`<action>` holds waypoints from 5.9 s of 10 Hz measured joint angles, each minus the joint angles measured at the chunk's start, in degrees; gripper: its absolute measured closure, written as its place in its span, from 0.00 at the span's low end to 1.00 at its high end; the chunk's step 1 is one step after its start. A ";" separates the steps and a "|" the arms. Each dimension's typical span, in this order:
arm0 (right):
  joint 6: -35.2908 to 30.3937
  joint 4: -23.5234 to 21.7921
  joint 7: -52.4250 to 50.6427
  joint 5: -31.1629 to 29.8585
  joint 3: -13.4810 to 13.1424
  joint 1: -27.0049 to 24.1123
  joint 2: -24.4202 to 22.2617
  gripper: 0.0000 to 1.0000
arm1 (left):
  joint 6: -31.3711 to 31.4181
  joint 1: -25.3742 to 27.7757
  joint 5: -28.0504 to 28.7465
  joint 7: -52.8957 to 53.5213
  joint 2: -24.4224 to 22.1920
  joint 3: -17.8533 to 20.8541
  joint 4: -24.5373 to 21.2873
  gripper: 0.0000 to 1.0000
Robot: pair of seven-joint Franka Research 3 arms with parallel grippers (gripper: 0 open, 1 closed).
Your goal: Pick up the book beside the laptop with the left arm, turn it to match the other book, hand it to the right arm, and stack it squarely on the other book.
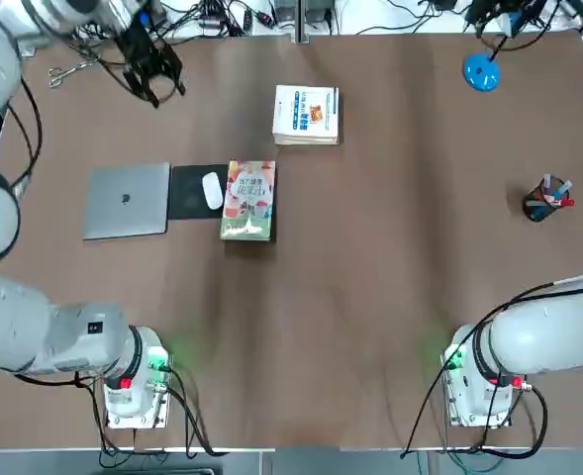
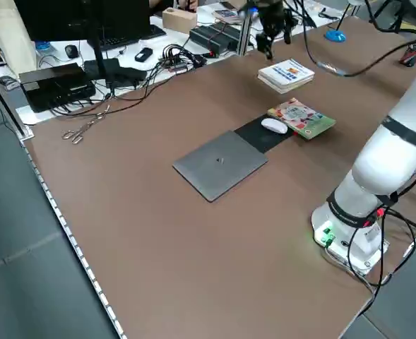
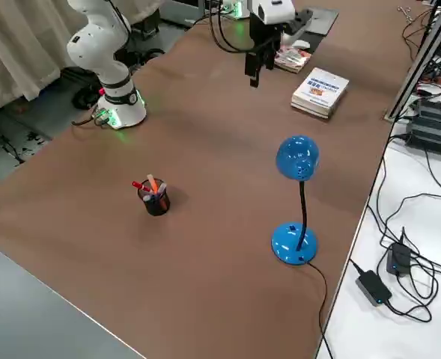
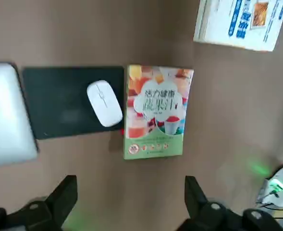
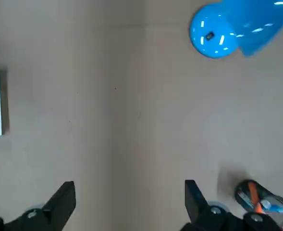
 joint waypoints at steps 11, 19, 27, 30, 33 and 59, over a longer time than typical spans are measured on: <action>16.28 -9.01 0.06 -0.12 -0.52 7.02 8.87 0.00 | 31.51 -1.48 -42.06 35.64 1.44 -7.18 -39.36 0.06; 16.17 -9.00 -0.01 -0.22 -0.95 4.53 9.31 0.00 | 33.55 -1.56 -48.84 45.40 14.27 -7.99 -34.54 0.07; 16.80 -7.64 0.01 -0.22 -1.02 3.44 9.69 0.00 | 33.59 -1.39 -52.33 46.13 19.74 -8.39 -30.15 0.15; 16.78 -7.58 0.00 -0.22 -1.02 2.60 10.06 0.00 | 33.59 -1.40 -52.66 46.13 20.14 -8.65 -30.41 0.19; 16.39 -6.92 0.00 -0.22 -1.01 2.33 10.11 0.00 | 33.59 -1.51 -55.07 46.17 20.44 -8.96 -30.45 0.24; 9.73 -1.56 0.02 -0.11 -0.32 4.38 11.19 0.00 | 34.10 -0.45 -36.60 46.62 6.78 -10.30 -6.89 0.84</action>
